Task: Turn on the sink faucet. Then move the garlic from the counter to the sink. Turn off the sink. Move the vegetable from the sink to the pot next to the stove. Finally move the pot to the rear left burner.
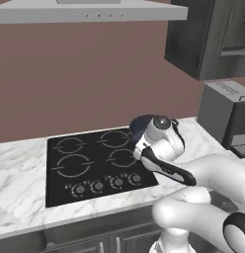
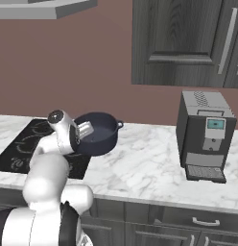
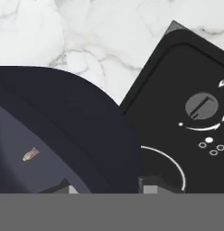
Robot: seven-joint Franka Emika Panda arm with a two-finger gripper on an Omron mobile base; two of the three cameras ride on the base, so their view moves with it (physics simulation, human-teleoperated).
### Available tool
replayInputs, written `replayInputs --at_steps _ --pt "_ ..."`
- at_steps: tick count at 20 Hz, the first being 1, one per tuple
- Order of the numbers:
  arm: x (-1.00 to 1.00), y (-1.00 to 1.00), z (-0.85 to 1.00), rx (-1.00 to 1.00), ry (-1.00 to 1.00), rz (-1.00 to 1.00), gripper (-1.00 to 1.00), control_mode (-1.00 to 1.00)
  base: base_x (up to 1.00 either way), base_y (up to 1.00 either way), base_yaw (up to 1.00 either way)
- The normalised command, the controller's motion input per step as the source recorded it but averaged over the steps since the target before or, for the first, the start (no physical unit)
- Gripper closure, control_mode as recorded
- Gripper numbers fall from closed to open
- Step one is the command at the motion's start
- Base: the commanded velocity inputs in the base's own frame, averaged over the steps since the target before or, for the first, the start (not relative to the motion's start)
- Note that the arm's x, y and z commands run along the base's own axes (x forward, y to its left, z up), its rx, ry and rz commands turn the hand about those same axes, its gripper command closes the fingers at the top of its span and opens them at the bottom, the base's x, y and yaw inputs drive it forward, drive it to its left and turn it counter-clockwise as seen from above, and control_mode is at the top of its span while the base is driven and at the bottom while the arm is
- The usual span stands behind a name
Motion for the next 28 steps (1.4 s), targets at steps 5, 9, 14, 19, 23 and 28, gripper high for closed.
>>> replayInputs --at_steps 5,9,14,19,23,28 --pt "0.01 0.93 0.19 0.0 0.01 0.16 1.0 -1.0 0.0 0.0 0.0" --pt "0.05 0.9 0.01 0.0 0.01 0.1 1.0 -1.0 0.0 0.0 0.0" --pt "0.0 0.14 0.0 0.0 0.0 0.06 1.0 -1.0 0.0 0.0 0.0" --pt "0.26 0.44 0.0 0.0 0.0 0.01 1.0 -1.0 0.0 0.0 0.0" --pt "0.3 0.61 0.0 0.0 0.0 0.0 1.0 -1.0 0.0 0.0 0.0" --pt "0.27 0.65 0.0 0.0 0.0 0.02 1.0 -1.0 0.0 0.0 0.0"
